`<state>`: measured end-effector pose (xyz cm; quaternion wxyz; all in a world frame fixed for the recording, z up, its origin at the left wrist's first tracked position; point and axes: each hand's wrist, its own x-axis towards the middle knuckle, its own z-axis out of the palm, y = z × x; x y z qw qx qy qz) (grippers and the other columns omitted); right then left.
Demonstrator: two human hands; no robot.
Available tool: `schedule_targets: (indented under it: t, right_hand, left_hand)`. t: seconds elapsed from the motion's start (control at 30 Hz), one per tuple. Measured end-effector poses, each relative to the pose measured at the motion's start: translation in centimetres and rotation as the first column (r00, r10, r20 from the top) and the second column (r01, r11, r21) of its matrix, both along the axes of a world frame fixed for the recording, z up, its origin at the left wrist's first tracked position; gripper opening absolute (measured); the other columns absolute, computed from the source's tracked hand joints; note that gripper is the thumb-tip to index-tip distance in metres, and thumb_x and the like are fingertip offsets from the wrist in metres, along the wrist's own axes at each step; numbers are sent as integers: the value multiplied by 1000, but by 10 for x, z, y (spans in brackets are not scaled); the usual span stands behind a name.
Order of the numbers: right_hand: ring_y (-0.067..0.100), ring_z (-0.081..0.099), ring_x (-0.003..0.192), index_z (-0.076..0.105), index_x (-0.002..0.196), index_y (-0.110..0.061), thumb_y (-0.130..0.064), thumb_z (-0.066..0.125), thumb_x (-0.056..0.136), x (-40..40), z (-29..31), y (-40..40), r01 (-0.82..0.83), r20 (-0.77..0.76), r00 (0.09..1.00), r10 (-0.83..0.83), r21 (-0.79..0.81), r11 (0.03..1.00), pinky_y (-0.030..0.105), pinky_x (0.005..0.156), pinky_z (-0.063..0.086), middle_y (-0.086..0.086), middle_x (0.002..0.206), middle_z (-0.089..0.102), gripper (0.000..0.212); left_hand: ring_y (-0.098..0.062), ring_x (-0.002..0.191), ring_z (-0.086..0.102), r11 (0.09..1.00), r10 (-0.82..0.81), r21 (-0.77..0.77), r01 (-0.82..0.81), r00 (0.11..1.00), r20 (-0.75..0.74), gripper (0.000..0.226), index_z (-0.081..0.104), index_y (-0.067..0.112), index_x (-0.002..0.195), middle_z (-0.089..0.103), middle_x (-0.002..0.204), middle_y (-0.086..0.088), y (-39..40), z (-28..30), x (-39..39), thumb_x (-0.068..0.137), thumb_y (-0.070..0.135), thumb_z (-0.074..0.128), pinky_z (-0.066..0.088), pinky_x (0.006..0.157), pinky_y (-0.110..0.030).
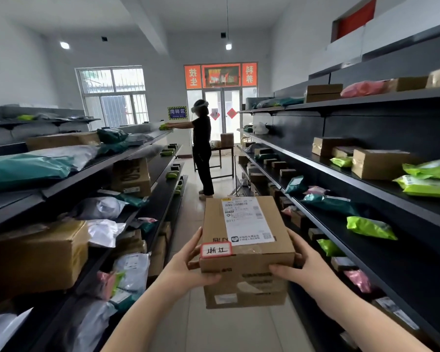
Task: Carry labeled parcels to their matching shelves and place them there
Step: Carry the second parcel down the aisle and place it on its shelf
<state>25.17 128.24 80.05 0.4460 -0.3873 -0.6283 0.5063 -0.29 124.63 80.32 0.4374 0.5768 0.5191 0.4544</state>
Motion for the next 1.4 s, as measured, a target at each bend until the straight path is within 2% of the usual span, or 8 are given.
schedule_targets:
  t: [0.3,0.43,0.6,0.73,0.9,1.0,1.23,1.4]
  right_hand:
    - [16,53,120,38,135,-43,-41,86,38,-51,-7,136,68,11,998,-68,14,998,49,104,42,-9,127,59,109]
    - [16,54,119,39,132,-44,-40,87,36,-72,-9,187,104,9,995,-104,1,995,48,104,42,-9,126,60,107]
    - [17,50,123,38,119,-54,-31,89,47,-89,-12,254,121,11,993,-121,-22,992,49,107,38,-8,126,58,91]
    - [17,52,122,42,111,-60,-39,90,37,-98,-13,317,124,-6,992,-124,-24,992,49,106,39,-10,126,59,91]
    - [17,51,121,40,129,-47,-31,89,41,-99,-8,407,115,-28,993,-114,19,993,47,106,40,-10,125,59,102]
    - [15,52,119,40,121,-50,-19,89,51,-96,-3,457,100,-45,994,-98,39,994,44,105,41,-11,122,60,91]
    - [14,51,122,44,110,-60,-48,90,28,-91,6,567,62,-36,997,-61,36,997,48,106,39,-10,128,58,95]
    - [14,51,121,42,110,-61,-40,88,35,-95,7,634,59,-27,998,-58,30,998,46,106,40,-11,127,58,91]
  left_hand:
    - [-10,110,57,997,-70,13,70,997,16,112,24,35,143,56,126,5,147,1,-53,51,7,82,49,96,-35]
    - [-14,113,57,995,-98,9,98,995,-19,112,23,37,144,55,131,2,205,2,-75,54,8,83,47,100,-41]
    - [-7,105,60,993,-114,-17,114,993,-17,108,23,37,144,56,133,1,275,-1,-94,60,1,81,54,77,-20]
    - [-14,109,61,992,-122,-22,122,993,-4,124,24,37,143,56,133,0,338,1,-103,37,21,85,54,84,-26]
    - [-16,111,60,995,-101,10,101,995,8,121,25,41,141,56,132,2,423,5,-102,37,23,85,51,93,-38]
    - [-16,111,60,997,-77,23,77,997,17,120,26,43,139,57,129,3,471,8,-98,37,22,85,53,90,-35]
    - [-12,106,62,998,-47,47,44,997,57,114,29,48,131,60,122,8,574,13,-89,35,22,84,56,76,-25]
    - [-15,109,61,999,-37,30,35,997,73,125,31,46,134,61,122,6,636,13,-94,26,28,92,53,89,-36]
